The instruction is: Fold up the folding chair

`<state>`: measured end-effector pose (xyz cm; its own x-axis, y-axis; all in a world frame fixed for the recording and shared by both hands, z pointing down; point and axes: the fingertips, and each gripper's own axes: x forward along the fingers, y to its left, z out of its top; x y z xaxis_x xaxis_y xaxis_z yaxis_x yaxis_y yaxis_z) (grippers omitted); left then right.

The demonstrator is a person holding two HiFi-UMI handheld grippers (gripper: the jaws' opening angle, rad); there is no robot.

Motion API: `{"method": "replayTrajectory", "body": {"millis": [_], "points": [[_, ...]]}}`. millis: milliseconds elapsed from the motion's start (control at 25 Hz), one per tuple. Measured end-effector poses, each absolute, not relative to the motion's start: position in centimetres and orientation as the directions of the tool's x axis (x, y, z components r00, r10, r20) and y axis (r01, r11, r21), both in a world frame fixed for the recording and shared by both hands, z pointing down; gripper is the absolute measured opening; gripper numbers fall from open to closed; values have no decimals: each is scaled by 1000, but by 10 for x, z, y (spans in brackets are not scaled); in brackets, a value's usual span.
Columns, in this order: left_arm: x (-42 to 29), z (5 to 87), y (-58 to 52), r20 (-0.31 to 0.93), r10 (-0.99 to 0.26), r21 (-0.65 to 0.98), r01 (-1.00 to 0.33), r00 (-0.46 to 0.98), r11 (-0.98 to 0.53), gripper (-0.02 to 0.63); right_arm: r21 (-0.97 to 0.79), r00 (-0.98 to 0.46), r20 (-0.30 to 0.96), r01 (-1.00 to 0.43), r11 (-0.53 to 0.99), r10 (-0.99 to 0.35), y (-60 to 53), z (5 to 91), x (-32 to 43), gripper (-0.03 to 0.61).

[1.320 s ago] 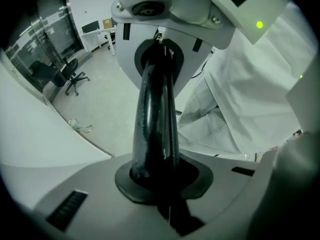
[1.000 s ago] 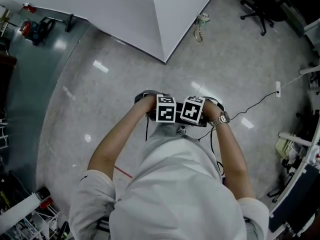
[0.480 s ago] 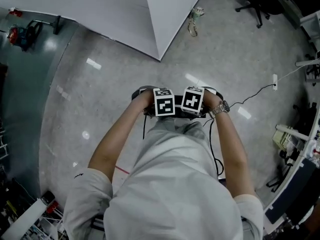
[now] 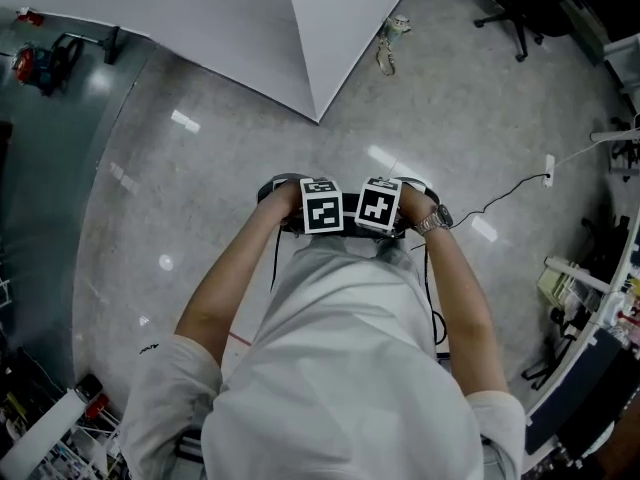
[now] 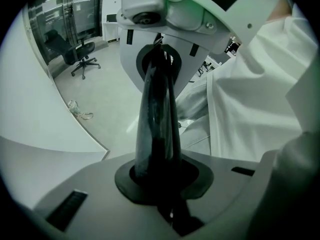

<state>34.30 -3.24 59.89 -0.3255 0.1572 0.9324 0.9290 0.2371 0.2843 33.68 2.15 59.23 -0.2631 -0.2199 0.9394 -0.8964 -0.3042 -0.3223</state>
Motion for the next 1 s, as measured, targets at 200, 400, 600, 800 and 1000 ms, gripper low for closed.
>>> {"method": "replayTrajectory", "body": {"millis": [200, 400, 600, 800, 1000], "points": [[359, 604, -30, 929, 152, 291, 922, -336, 256, 55, -309, -248, 941, -907, -288, -229, 24, 598, 354, 48], [366, 613, -20, 945, 81, 290, 928, -316, 235, 55, -308, -250, 940, -914, -265, -233, 36, 605, 360, 46], [366, 608, -7, 949, 57, 288, 924, -311, 251, 55, -317, -246, 933, -906, -279, -261, 47, 599, 356, 44], [363, 602, 32, 961, 18, 255, 909, -277, 331, 55, -313, -226, 932, -897, -313, -284, 84, 592, 346, 44], [366, 600, 84, 961, -28, 262, 872, -275, 413, 57, -298, -195, 938, -878, -375, -287, 136, 591, 343, 44]]}}
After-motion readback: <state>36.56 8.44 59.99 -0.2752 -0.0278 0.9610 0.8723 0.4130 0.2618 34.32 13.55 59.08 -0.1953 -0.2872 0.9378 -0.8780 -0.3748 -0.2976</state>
